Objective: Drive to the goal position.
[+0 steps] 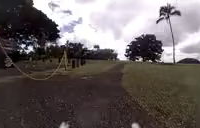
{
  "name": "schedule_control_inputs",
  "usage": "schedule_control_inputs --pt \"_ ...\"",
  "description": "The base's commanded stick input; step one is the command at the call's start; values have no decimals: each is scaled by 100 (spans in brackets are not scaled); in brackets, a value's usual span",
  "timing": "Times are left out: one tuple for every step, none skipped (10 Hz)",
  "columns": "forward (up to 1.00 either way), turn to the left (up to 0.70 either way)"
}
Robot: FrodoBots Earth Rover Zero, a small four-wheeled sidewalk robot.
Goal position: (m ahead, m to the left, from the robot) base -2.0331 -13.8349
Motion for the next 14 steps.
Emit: schedule_control_inputs --pt "70 0" --pt "70 0" --pt "70 0" --pt "70 0" --pt "70 0" --pt "70 0" --pt "70 0" --pt "70 0" --pt "70 0" --pt "70 0" --pt "70 0" --pt "70 0" --pt "70 0" --pt "70 0"
